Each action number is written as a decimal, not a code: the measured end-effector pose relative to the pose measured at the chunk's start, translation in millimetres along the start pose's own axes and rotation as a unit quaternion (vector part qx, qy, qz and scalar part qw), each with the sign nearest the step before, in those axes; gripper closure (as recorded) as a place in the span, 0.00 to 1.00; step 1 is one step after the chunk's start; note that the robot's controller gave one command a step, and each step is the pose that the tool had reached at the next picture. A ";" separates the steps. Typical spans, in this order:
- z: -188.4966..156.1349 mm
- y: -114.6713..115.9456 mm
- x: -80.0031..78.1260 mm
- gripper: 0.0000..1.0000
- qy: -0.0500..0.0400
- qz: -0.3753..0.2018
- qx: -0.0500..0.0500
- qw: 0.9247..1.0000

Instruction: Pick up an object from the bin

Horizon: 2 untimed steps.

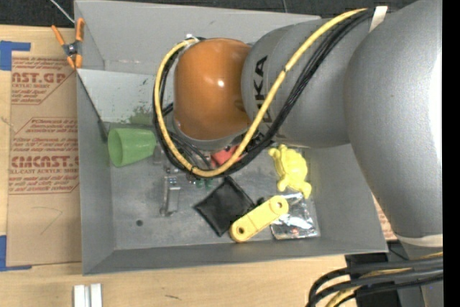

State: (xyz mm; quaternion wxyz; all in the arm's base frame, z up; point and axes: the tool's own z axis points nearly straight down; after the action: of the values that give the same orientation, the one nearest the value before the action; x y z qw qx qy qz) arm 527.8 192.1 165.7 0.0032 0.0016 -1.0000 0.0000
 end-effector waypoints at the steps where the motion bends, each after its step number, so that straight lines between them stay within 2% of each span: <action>1: -4.9 -1.2 -1.8 0.00 -0.004 0.001 -0.001 1.000; 2: 31.0 -60.2 16.0 0.00 0.002 -0.015 0.002 1.000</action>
Offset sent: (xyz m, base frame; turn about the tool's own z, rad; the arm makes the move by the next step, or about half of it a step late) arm -0.0149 -0.0565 -0.0283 -0.0333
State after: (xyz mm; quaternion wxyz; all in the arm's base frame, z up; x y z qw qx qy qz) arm 511.8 131.8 134.8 0.0056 0.0163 -0.9999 0.0017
